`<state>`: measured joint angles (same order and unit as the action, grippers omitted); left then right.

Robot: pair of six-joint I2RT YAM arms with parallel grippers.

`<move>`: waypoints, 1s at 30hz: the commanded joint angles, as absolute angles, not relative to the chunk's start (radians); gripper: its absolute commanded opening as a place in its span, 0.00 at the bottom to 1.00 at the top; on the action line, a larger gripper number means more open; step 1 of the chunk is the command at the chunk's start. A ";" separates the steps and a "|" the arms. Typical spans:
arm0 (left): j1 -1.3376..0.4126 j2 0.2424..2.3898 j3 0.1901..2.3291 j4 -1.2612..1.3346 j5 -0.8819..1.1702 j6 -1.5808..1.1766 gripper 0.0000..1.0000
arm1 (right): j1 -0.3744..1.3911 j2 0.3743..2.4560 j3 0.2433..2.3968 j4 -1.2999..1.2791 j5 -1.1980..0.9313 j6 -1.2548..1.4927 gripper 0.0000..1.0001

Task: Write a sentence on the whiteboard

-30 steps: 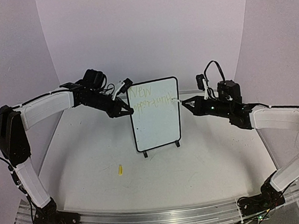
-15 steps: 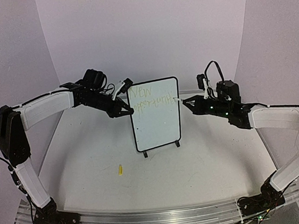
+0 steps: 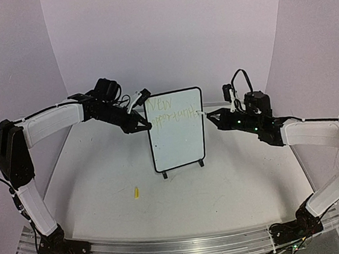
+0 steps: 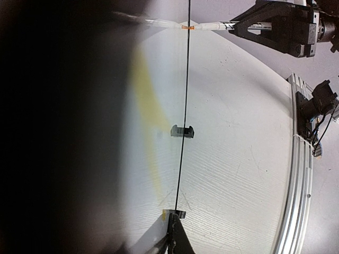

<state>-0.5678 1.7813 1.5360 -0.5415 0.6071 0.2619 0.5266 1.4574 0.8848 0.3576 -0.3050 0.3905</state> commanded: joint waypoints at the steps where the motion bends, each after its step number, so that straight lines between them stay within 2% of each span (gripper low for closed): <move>1: -0.574 1.762 1.518 -0.617 0.514 0.310 0.00 | 0.525 1.469 0.880 0.373 -0.276 0.404 0.00; 30: -0.575 1.750 1.519 -0.617 0.515 0.309 0.00 | 0.525 1.440 0.848 0.371 -0.293 0.420 0.00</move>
